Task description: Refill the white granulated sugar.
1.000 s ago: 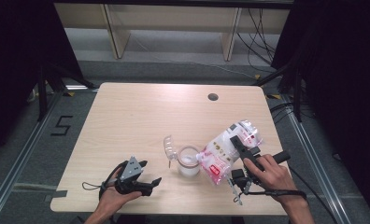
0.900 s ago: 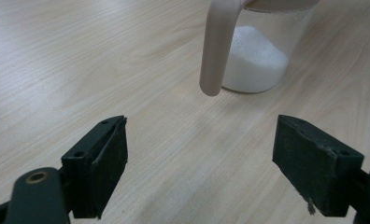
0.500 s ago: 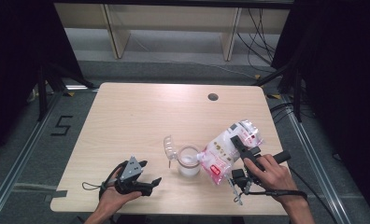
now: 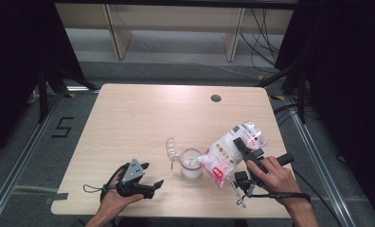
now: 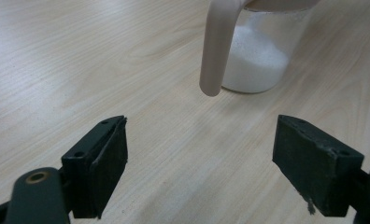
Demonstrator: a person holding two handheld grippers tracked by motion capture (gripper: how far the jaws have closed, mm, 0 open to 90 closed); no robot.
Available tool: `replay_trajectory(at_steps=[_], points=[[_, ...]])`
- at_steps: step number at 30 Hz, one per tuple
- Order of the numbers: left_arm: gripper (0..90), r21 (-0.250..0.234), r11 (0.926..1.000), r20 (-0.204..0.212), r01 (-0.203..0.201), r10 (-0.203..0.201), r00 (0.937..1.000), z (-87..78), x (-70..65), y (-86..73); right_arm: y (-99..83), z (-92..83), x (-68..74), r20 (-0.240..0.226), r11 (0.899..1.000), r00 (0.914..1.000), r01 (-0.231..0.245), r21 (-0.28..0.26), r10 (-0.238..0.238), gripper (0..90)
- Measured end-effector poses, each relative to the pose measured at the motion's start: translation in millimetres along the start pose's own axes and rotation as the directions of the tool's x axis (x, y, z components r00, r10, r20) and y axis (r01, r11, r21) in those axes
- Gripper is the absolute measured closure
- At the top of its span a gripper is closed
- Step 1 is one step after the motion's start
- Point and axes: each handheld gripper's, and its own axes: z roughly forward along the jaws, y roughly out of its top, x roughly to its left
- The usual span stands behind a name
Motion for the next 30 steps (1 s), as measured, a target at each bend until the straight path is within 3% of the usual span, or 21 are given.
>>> replay_trajectory(at_steps=[3,8,14,16,21,22,23,26,30], points=[[17.7,0.0,1.0,0.0,-0.001,0.001,1.0,0.1,0.0,0.0,-0.7,-1.3,3.2,-0.013,0.999,0.9993,-0.034,0.02,0.034,64.2],[17.7,0.001,1.0,0.0,0.0,0.0,1.0,0.2,-0.1,0.0,-1.4,-1.1,2.8,-0.016,0.999,0.9996,-0.025,0.021,0.025,64.2],[17.7,-0.005,1.0,-0.002,0.004,-0.004,1.0,0.9,-0.7,-0.2,-1.4,-1.2,5.2,-0.022,0.998,0.9983,-0.054,0.027,0.055,64.2],[17.7,-0.004,1.0,-0.001,0.006,-0.006,1.0,1.0,-0.8,-0.3,-1.6,0.1,3.3,-0.017,0.999,0.9993,-0.033,0.011,0.033,64.2],[17.7,-0.005,0.9999,-0.001,0.012,-0.012,0.9999,1.2,-1.3,-0.4,-1.6,0.1,3.4,-0.017,0.999,0.9993,-0.033,0.011,0.034,64.2],[17.7,-0.004,1.0,-0.002,0.008,-0.008,1.0,1.0,-1.1,-0.3,-1.5,0.4,1.6,-0.009,1.0,0.9999,-0.01,0.002,0.01,64.3],[17.7,-0.004,1.0,-0.001,0.003,-0.003,1.0,1.0,-0.8,-0.2,-1.6,0.1,3.2,-0.016,0.999,0.9994,-0.031,0.01,0.031,64.2],[17.7,-0.004,1.0,-0.001,0.005,-0.005,1.0,1.0,-0.8,-0.3,-1.6,0.2,3.5,-0.017,0.999,0.9992,-0.036,0.011,0.036,64.2],[17.7,-0.002,1.0,-0.002,0.004,-0.004,1.0,0.9,-0.7,-0.3,-1.6,0.5,1.9,-0.008,1.0,0.9998,-0.017,0.002,0.017,64.2]])
